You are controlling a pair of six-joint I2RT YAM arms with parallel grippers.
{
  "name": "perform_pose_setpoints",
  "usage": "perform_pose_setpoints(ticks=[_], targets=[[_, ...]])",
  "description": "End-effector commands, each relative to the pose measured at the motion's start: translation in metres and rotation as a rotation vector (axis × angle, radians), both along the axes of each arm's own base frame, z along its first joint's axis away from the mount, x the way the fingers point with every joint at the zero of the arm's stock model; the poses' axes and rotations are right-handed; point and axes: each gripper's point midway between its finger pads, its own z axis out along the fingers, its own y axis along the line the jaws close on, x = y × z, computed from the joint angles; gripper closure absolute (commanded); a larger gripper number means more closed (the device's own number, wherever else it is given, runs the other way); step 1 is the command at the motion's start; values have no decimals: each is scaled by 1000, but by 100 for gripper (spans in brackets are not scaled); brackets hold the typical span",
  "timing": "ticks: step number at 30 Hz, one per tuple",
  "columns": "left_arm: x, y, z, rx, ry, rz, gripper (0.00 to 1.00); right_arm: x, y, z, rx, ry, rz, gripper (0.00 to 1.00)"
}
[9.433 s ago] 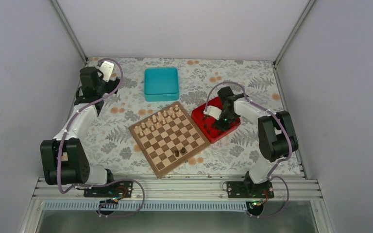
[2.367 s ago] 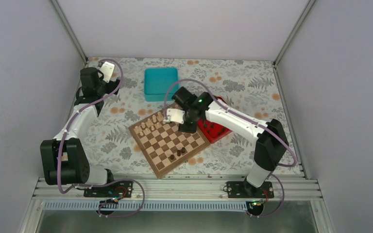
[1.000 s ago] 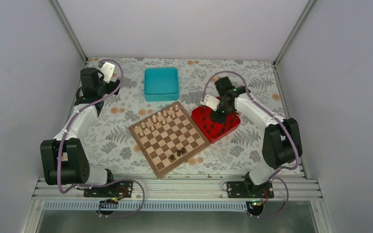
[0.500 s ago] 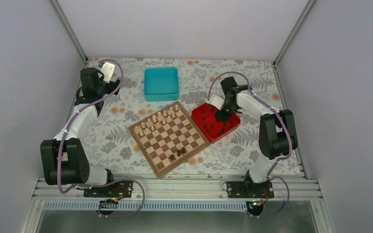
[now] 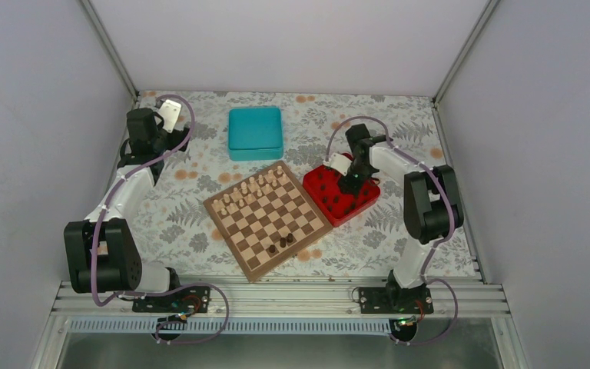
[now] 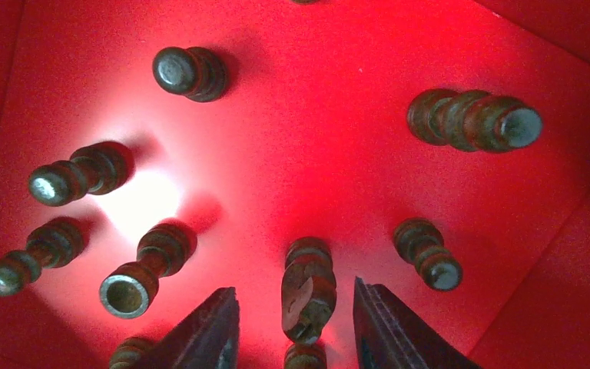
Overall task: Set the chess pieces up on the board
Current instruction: Pick up the chess piece from the storage box.
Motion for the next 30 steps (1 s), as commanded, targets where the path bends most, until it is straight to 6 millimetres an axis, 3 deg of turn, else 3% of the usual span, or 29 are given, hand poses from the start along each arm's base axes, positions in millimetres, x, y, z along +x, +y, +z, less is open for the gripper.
perform_pose_setpoints(ticks=[1, 11, 19, 24, 30], targets=[[-1, 2, 4, 6, -18, -3, 0, 14, 4, 2, 29, -22, -6, 63], [-1, 0, 4, 4, -16, -10, 0, 10, 3, 8, 27, -12, -11, 92], [-1, 0, 6, -1, -18, -13, 0, 9, 18, 61, 46, -85, 23, 96], [-1, -1, 8, -2, -23, -14, 0, -5, 58, 105, 54, -129, 125, 96], [-2, 0, 12, 0, -30, -10, 0, -51, 139, 130, 57, -140, 327, 96]])
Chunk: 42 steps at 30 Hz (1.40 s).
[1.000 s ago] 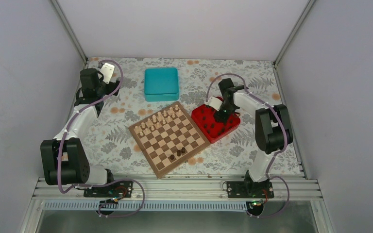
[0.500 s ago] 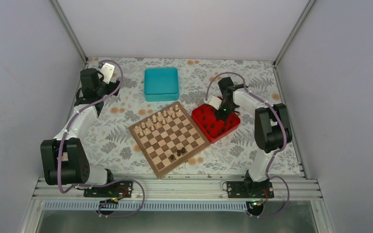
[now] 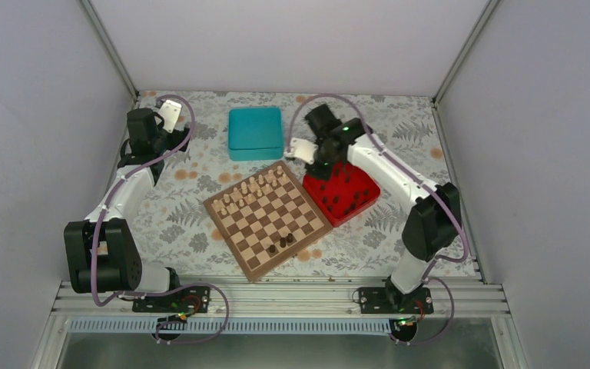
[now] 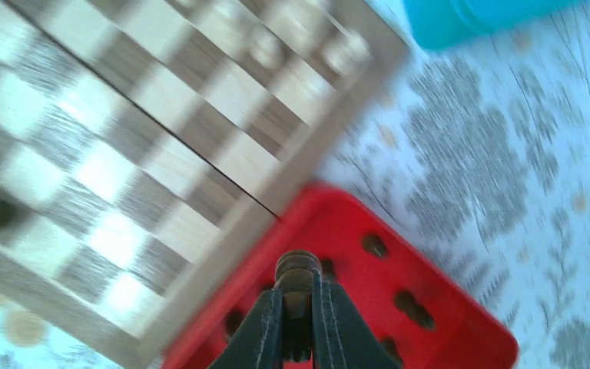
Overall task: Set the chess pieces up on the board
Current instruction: Pick up the chess piece from the storage box, then place the chess piece on the chessboard.
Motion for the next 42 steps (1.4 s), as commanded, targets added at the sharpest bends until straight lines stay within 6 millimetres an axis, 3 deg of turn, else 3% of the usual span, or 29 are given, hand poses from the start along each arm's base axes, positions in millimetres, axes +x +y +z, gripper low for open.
perform_pose_setpoints(ticks=[1, 5, 9, 13, 20, 27, 42], targets=[[-1, 0, 14, 1, -32, -8, 0, -49, 49, 13, -25, 36, 124, 96], [-1, 2, 15, 4, -37, 5, 0, -90, 96, 9, -36, 54, 260, 96], [-2, 2, 18, 4, -40, 5, 0, -137, 129, -15, -71, 111, 384, 95], [-3, 3, 19, 5, -42, 6, 0, -179, 143, -44, -122, 157, 481, 95], [-2, 3, 17, 4, -39, 5, 0, -216, 150, -74, -156, 222, 553, 94], [-3, 2, 15, 2, -34, 0, 0, -234, 154, -81, -161, 236, 584, 94], [-3, 2, 13, 4, -32, 3, 0, -230, 156, -95, -169, 221, 578, 94]])
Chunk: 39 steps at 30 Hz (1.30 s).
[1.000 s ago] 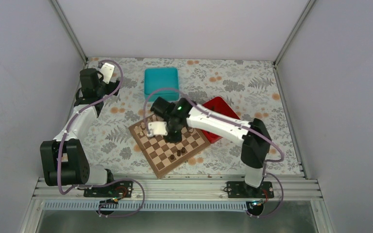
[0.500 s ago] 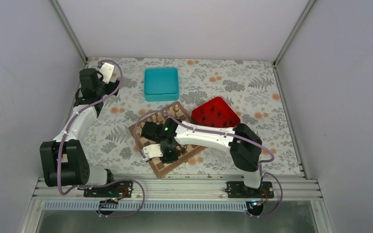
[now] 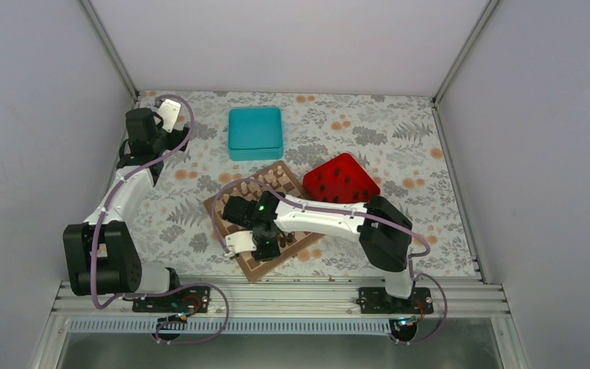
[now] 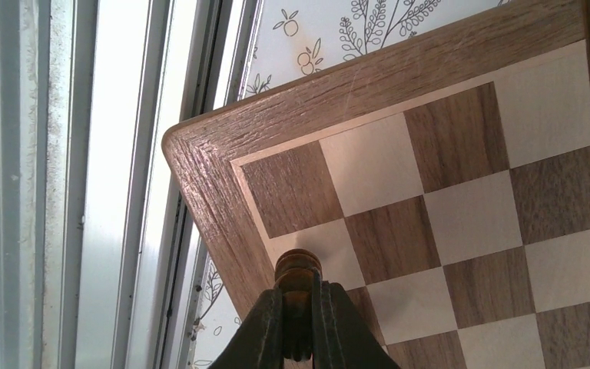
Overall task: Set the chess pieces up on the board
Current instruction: Place the chess piece on the chessboard.
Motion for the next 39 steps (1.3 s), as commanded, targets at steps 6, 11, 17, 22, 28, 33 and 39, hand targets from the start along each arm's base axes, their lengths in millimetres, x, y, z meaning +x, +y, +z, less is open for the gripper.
perform_pose_setpoints(ticks=[6, 11, 17, 22, 28, 33, 39], targets=[[-1, 2, 6, 3, -18, -1, 0, -2, 1, -13, -18, 1, -2, 93], [-1, 2, 5, 2, -17, -2, 0, -1, -1, -18, -29, -5, -1, 93], [-1, 1, 5, 1, -16, -4, 0, 1, -2, -18, -31, -14, -7, 90], [-1, 1, 4, 1, -16, -5, 0, 3, -2, -20, -32, -21, -12, 84], [-1, 1, 5, 3, -19, -5, 0, 6, 2, -5, 8, -27, -19, 62], [-1, 2, 5, 2, -17, -4, 0, 27, 0, 30, 68, -54, -72, 57], [-2, 1, 6, 0, -21, -7, 0, 126, -41, 100, 190, -185, -306, 55]])
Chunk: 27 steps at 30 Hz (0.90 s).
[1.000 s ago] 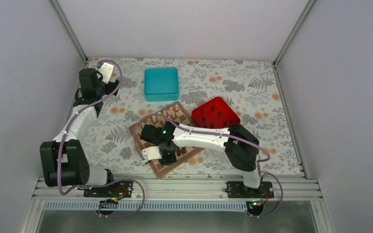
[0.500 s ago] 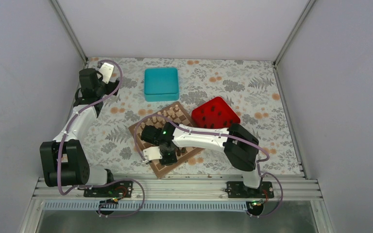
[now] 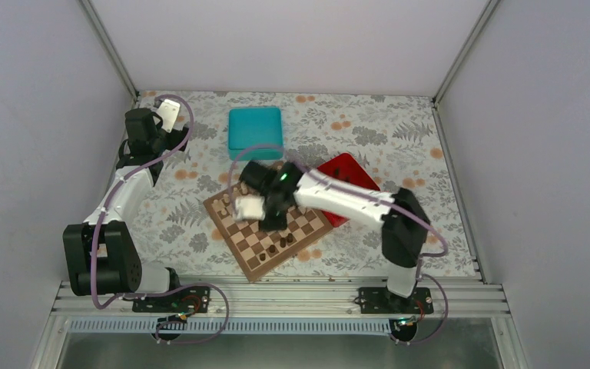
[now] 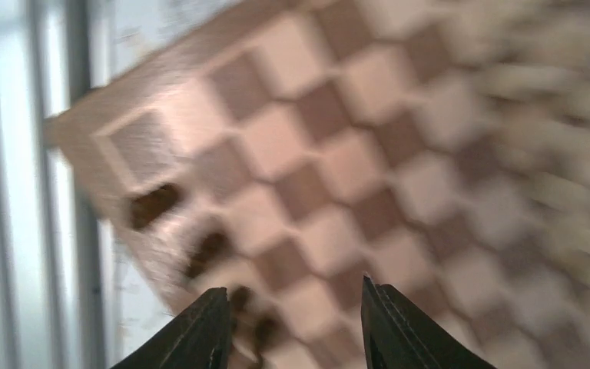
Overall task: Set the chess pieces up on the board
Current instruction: Place the chess piece on the chessboard, then pick up the chess piece from the storage box.
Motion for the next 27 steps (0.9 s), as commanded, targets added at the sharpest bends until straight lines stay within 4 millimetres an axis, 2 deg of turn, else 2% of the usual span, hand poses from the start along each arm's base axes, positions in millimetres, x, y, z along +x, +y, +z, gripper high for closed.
perform_pose_setpoints(ticks=[1, 3, 5, 8, 10, 13, 18, 22, 27], targets=[[-2, -1, 7, -1, -22, -11, 0, 90, -43, 73, 124, -149, -213, 55], [-2, 0, 8, -1, -25, -9, 0, 124, -71, 81, 136, -181, -298, 54], [-2, 0, 9, -1, -27, -8, 0, 151, -97, 81, 140, -188, -367, 53], [-3, 0, 9, -1, -28, -7, 0, 181, -132, 68, 136, -166, -458, 53], [-3, 0, 10, 0, -29, -6, 0, 191, -154, 50, 106, -140, -510, 54], [-3, 1, 10, -1, -30, -6, 0, 191, -179, 20, 58, -86, -551, 55], [-2, 1, 8, -3, -25, -10, 0, 179, -204, -20, -10, -55, -592, 56], [-2, 0, 8, -5, -25, -13, 0, 168, -212, -38, -30, -32, -606, 56], [-1, -1, 8, -9, -23, -19, 0, 163, -215, -51, -41, -14, -615, 56]])
